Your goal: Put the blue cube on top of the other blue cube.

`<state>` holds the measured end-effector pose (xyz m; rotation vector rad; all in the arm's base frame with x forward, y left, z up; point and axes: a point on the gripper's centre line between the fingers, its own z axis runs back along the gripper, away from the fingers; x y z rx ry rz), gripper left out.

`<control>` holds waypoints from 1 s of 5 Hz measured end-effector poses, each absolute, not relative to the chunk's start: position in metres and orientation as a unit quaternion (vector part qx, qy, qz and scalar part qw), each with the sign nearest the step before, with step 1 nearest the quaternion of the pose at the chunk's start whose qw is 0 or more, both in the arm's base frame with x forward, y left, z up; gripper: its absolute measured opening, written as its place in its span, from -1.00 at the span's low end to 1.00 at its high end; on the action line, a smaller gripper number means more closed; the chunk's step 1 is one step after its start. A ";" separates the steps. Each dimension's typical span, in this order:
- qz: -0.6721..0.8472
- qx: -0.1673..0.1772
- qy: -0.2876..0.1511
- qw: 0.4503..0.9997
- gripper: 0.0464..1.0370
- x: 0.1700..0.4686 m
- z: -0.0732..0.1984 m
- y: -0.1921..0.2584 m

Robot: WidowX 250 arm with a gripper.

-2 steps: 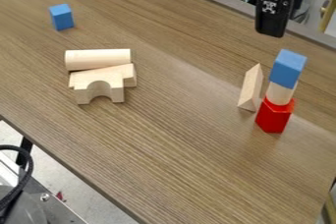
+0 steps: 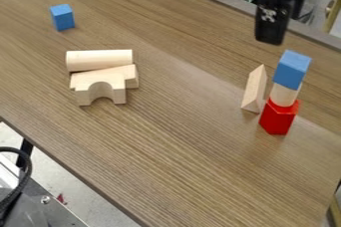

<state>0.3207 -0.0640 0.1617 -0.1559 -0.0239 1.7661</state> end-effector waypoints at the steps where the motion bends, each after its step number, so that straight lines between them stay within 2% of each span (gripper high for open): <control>1: 0.804 -0.064 -0.011 0.591 0.93 0.336 0.156 -0.024; 4: 0.864 -0.086 -0.047 0.494 0.93 0.349 0.153 0.062; 5: 0.886 -0.079 -0.049 0.454 0.93 0.350 0.144 0.104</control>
